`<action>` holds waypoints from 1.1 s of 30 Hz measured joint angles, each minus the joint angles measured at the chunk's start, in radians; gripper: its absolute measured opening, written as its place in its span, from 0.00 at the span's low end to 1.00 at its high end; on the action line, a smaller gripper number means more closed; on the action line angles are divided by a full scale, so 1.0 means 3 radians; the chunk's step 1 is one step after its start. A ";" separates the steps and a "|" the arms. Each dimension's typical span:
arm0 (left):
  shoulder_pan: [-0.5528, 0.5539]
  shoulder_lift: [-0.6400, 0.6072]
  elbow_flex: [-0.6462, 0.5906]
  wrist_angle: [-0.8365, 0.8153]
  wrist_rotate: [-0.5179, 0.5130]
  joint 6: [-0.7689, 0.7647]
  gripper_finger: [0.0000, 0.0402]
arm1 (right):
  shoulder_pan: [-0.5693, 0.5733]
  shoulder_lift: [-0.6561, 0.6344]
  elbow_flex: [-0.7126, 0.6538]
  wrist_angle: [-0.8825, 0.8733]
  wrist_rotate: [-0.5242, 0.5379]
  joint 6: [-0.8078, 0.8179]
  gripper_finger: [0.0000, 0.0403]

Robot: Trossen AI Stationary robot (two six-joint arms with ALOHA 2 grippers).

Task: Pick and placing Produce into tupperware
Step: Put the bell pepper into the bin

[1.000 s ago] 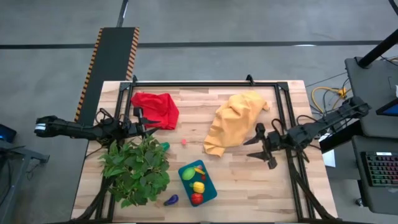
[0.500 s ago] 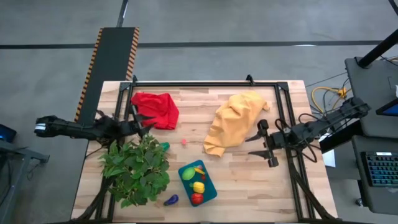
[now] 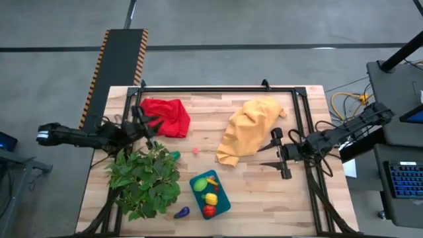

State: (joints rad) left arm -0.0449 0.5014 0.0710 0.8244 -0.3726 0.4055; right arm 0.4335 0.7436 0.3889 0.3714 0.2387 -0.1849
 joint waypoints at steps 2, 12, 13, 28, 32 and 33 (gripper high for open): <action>0.0000 -0.0017 0.0053 -0.0472 0.0150 -0.0204 0.19 | 0.0000 0.0012 0.0000 0.0017 0.0004 -0.0003 0.53; 0.0088 0.0456 0.1062 -0.2015 0.0128 -0.0307 0.19 | -0.0006 -0.0011 0.0052 0.0025 0.0176 -0.0121 0.53; 0.0093 0.0526 0.1163 -0.2057 0.0064 -0.0228 0.19 | -0.0006 -0.0010 0.0058 0.0023 0.0176 -0.0122 0.53; 0.0099 0.1232 0.1501 -0.2124 -0.0693 0.0068 0.19 | -0.0006 -0.0005 0.0088 -0.0004 0.0171 -0.0110 0.53; 0.0099 0.1250 0.1533 -0.2237 -0.0650 0.0076 0.20 | -0.0006 -0.0005 0.0088 -0.0003 0.0171 -0.0109 0.53; 0.0099 0.1242 0.1545 -0.2302 -0.0648 0.0060 0.20 | -0.0006 -0.0005 0.0088 -0.0004 0.0170 -0.0109 0.53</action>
State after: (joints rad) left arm -0.0151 0.8742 0.5344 0.1337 -0.5671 0.4235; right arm 0.4316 0.7422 0.4152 0.3703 0.2897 -0.2176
